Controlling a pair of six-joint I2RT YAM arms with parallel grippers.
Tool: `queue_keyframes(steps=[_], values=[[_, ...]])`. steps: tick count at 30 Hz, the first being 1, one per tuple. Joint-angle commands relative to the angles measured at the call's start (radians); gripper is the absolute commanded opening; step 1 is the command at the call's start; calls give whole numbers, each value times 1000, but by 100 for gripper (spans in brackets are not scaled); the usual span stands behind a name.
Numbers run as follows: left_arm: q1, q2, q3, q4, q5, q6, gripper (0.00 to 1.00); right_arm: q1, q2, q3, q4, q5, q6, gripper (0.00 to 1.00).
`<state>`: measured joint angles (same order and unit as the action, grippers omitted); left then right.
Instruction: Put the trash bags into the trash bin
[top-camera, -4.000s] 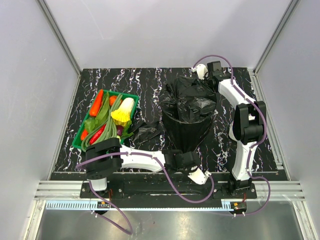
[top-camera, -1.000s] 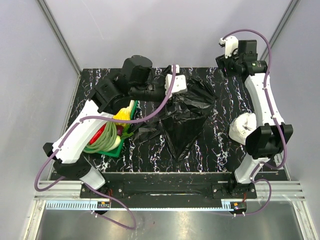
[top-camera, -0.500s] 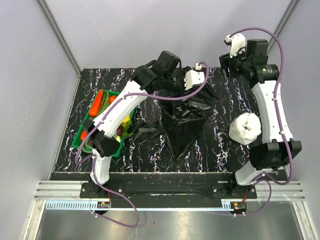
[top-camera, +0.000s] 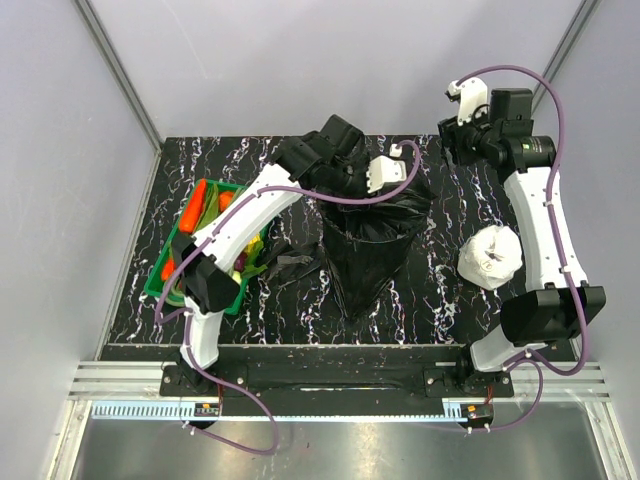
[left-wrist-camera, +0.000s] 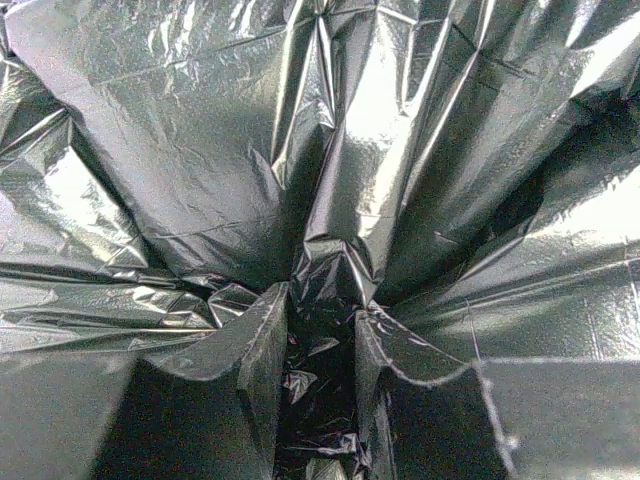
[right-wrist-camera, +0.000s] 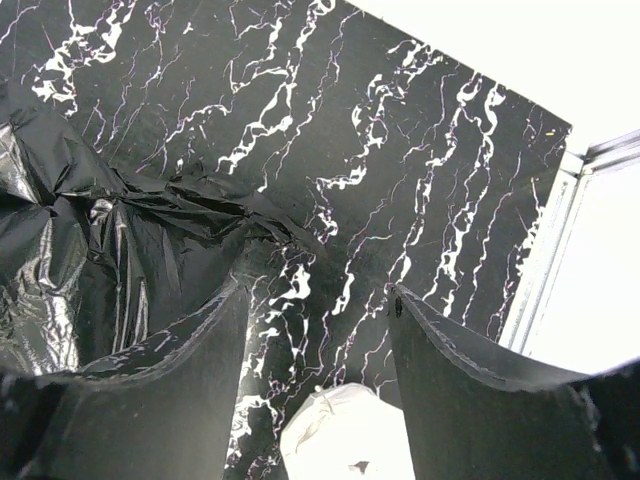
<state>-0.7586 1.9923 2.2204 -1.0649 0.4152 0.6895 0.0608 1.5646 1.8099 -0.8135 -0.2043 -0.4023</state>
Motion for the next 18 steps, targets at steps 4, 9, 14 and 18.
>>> queue_keyframes(steps=[4, 9, 14, 18], values=[[2, 29, -18, 63, 62, 15, 34, 2, -6, -30, 20, -30, 11, 63], [4, 59, -16, 80, 68, 16, 36, 1, -5, -41, 20, -33, 13, 63], [2, 97, -13, 89, 83, 24, 40, 2, -8, -46, 19, -27, 14, 63], [1, 112, -15, 105, 82, 31, 44, 2, -15, -47, 19, -21, 14, 64]])
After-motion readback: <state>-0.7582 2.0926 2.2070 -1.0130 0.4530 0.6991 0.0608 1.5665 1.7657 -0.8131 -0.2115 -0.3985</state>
